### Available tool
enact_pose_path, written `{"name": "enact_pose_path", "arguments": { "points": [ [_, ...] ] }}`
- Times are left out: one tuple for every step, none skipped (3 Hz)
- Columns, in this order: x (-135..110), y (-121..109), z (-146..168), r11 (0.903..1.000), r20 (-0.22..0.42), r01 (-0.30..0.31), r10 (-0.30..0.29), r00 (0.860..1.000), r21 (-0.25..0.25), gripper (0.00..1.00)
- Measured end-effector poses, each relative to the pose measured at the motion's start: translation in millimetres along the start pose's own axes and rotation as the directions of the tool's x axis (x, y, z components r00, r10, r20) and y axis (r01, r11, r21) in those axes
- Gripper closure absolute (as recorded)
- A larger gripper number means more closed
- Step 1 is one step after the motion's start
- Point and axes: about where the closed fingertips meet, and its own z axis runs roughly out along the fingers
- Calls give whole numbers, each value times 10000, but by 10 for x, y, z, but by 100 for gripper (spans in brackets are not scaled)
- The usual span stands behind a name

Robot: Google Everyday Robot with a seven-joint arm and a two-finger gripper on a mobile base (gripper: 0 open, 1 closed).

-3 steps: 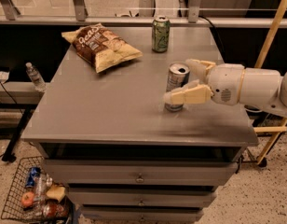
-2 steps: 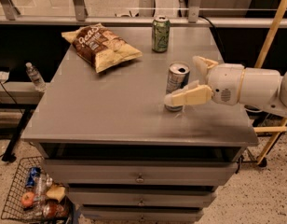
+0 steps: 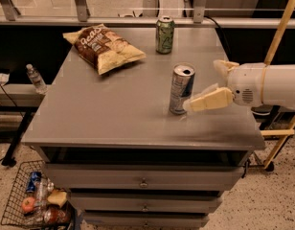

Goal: Place redbull can upright

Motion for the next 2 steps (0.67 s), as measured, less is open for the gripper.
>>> {"name": "enact_pose_path", "arguments": {
  "points": [
    [-99, 88, -147, 9987, 1829, 469, -422, 9822, -210, 0],
    [-137, 119, -222, 9950, 3439, 998, -969, 9340, 94, 0]
  ]
}}
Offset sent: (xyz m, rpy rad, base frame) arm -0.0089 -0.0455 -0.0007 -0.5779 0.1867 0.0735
